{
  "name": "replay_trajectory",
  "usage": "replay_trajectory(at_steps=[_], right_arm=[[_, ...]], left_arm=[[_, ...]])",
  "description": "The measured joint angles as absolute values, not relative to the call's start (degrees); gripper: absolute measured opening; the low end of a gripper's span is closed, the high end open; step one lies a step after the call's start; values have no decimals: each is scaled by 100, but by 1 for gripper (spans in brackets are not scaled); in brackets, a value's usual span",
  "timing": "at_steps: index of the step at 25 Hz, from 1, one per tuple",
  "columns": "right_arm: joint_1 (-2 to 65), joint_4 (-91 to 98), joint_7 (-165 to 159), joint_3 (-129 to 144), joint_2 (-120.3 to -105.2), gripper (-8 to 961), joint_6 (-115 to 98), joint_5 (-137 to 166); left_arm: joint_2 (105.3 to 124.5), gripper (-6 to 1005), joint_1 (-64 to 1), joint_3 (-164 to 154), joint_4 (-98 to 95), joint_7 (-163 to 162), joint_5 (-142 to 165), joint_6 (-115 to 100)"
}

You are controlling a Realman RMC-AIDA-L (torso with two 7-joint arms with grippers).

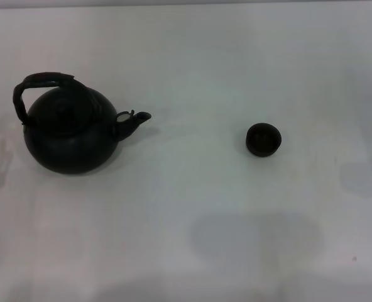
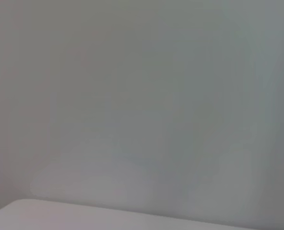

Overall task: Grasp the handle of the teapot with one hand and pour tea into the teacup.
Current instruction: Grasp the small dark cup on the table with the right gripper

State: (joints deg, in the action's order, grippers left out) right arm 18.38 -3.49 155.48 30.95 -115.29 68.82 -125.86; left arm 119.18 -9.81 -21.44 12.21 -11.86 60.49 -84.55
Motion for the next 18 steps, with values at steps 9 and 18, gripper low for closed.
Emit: replay_trajectory(at_steps=[9,18], right_arm=[[1809,-360,15329,3092,-11531,848,6854,-12586],[1794,-230,14653,3467,-11525,845,6925,-12586]], left_arm=[[11926,859,-981,-2144,1222,-1186,6056,-8441],[11927,859,-996,-2144,1222,-1186,6056,-8437]])
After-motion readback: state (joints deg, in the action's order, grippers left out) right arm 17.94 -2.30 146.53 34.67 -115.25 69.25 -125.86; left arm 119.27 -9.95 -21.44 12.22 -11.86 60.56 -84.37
